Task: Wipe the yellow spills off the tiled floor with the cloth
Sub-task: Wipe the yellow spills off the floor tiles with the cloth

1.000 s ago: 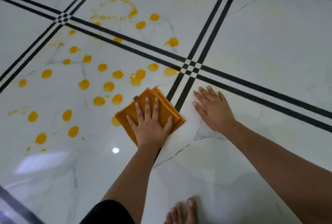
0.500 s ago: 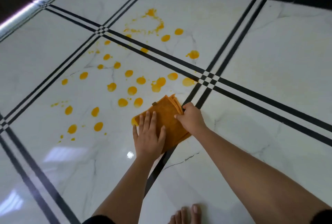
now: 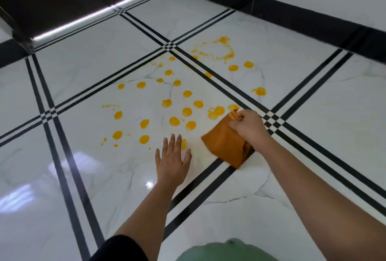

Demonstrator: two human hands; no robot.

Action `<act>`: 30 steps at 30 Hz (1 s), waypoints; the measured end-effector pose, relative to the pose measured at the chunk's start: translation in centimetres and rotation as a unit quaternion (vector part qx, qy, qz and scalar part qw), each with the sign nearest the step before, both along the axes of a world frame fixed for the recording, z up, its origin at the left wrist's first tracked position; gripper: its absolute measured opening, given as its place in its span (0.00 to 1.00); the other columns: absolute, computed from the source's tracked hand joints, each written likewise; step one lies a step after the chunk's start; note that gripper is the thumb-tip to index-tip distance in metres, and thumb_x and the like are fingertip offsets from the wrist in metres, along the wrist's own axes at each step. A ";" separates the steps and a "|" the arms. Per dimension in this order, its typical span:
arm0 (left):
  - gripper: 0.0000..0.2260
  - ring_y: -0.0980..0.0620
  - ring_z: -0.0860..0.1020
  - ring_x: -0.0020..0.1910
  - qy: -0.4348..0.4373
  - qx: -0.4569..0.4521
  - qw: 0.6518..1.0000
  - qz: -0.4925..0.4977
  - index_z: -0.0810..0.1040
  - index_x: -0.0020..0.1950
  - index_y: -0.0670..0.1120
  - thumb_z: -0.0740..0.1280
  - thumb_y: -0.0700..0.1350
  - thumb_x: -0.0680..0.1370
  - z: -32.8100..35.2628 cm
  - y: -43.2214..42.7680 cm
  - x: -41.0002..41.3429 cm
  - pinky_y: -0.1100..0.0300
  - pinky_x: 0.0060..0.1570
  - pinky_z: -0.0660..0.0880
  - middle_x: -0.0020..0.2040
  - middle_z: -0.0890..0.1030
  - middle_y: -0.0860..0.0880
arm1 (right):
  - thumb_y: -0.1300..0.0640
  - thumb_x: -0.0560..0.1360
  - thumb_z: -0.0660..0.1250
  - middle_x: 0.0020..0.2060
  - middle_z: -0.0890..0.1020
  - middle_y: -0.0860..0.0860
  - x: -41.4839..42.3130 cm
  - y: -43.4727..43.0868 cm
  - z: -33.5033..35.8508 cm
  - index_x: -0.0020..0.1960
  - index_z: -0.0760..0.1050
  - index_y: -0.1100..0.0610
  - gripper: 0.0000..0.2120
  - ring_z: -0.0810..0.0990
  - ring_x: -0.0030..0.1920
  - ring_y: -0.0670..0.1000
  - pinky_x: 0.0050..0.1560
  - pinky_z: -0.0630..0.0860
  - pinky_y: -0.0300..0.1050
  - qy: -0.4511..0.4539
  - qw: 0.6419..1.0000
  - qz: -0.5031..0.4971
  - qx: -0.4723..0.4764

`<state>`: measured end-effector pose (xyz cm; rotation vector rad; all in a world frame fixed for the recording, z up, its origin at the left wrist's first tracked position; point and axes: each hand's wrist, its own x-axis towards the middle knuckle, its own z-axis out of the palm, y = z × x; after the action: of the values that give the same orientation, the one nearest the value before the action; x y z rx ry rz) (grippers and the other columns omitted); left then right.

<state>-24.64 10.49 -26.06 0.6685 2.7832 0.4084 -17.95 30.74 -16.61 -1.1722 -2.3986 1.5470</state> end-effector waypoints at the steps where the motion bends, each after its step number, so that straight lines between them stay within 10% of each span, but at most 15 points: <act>1: 0.26 0.53 0.41 0.75 -0.008 0.003 1.000 0.010 0.47 0.76 0.52 0.47 0.57 0.80 -0.3 -0.3 -0.3 0.49 0.72 0.40 0.77 0.46 0.53 | 0.60 0.73 0.65 0.36 0.77 0.53 -0.7 -0.1 0.8 0.48 0.76 0.60 0.05 0.76 0.39 0.53 0.34 0.71 0.42 0.005 0.999 0.015 0.043; 10: 0.26 0.52 0.41 0.75 -0.021 -0.018 0.999 0.039 0.46 0.76 0.51 0.47 0.56 0.80 -1.9 -3.9 -3.0 0.50 0.72 0.40 0.77 0.46 0.52 | 0.51 0.75 0.65 0.52 0.77 0.52 -3.3 -8.0 -4.8 0.58 0.71 0.55 0.15 0.76 0.50 0.52 0.51 0.75 0.48 -0.143 0.974 0.136 0.108; 16: 0.28 0.52 0.41 0.75 -0.006 -0.020 0.998 0.051 0.45 0.76 0.50 0.43 0.59 0.79 -3.2 -5.1 -3.8 0.50 0.72 0.39 0.77 0.45 0.51 | 0.28 0.71 0.52 0.75 0.41 0.58 -3.4 -8.7 -10.1 0.76 0.39 0.51 0.44 0.37 0.74 0.63 0.70 0.40 0.64 -0.221 0.949 0.068 0.217; 27: 0.36 0.52 0.42 0.75 0.027 -0.021 0.994 0.105 0.46 0.76 0.50 0.35 0.63 0.71 -4.6 -6.6 -4.5 0.52 0.71 0.37 0.77 0.46 0.52 | 0.39 0.77 0.35 0.76 0.53 0.45 -4.7 -6.6 -13.7 0.75 0.50 0.42 0.27 0.45 0.76 0.50 0.72 0.43 0.59 -0.073 0.833 0.368 0.406; 30: 0.35 0.52 0.43 0.76 0.034 -0.022 0.992 0.120 0.47 0.76 0.50 0.36 0.63 0.71 -4.7 -6.7 -5.5 0.51 0.71 0.39 0.77 0.48 0.53 | 0.40 0.75 0.33 0.76 0.49 0.44 -7.6 -5.2 -13.7 0.75 0.46 0.43 0.29 0.44 0.76 0.50 0.72 0.41 0.58 -0.116 0.870 0.281 0.388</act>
<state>-30.19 3.84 -30.72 0.3452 2.9391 0.3752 -25.57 25.54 -30.35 -0.5202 -3.2026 0.3216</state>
